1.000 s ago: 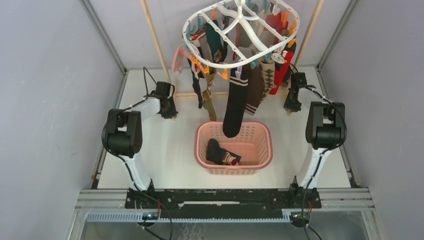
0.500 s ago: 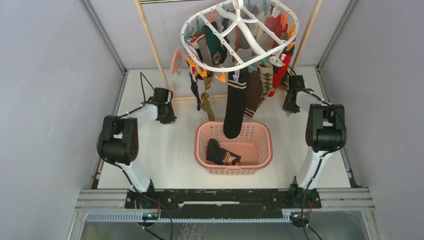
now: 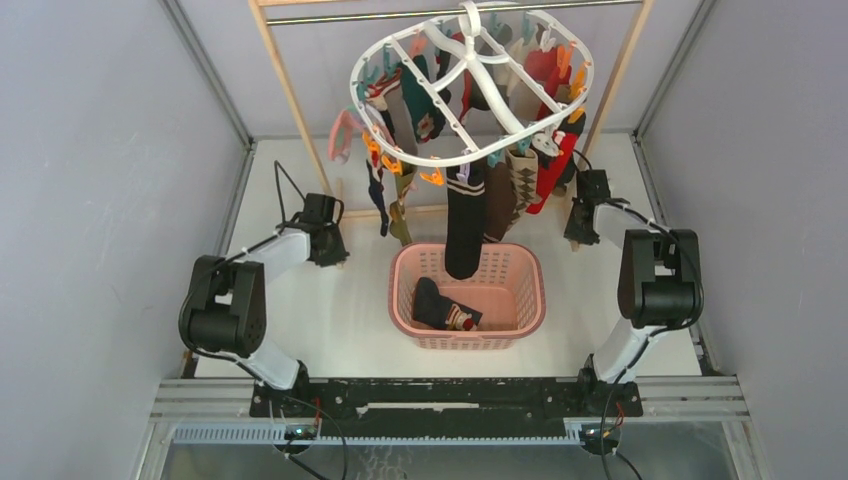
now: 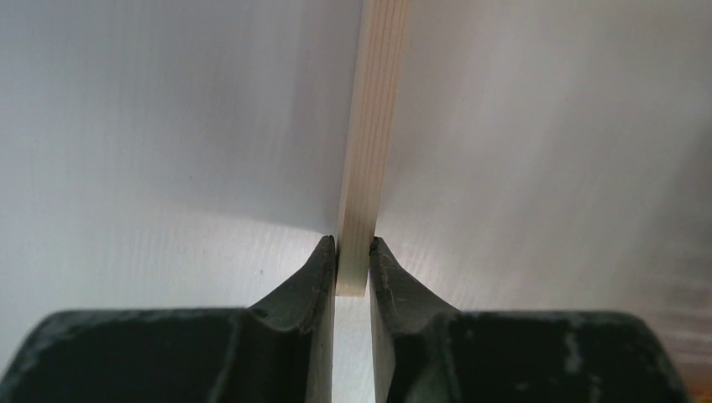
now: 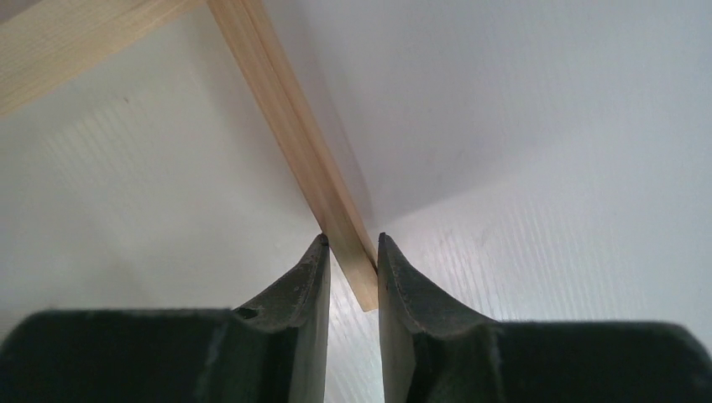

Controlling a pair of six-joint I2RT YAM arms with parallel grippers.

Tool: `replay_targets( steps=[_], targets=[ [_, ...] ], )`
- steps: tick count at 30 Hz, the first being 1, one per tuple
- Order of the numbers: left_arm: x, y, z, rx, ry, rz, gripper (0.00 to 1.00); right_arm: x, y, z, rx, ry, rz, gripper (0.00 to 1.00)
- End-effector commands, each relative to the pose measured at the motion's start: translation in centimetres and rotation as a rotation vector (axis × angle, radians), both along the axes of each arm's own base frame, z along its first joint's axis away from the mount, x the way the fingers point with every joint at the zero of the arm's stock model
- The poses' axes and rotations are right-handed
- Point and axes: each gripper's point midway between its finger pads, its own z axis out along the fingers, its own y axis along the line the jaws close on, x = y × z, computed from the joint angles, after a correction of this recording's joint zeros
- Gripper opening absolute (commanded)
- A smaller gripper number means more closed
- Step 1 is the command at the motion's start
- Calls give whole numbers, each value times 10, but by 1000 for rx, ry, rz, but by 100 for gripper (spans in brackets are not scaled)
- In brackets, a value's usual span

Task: Remove the socks clipped to the hanger
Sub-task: Move the clothesline to the center of the board.

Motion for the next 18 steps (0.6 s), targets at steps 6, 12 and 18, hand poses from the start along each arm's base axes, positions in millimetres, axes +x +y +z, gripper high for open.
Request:
replay_targets(
  steps=[6, 12, 18],
  targets=[
    [-11, -22, 23, -66, -96, 11, 1, -47, 17, -13, 67, 72, -27, 25],
    [-15, -25, 27, -68, -100, -4, 14, -50, 20, -4, 112, 52, -25, 44],
    [-17, -28, 51, -60, -142, -23, 48, -58, 20, 24, 158, -35, -36, 59]
  ],
)
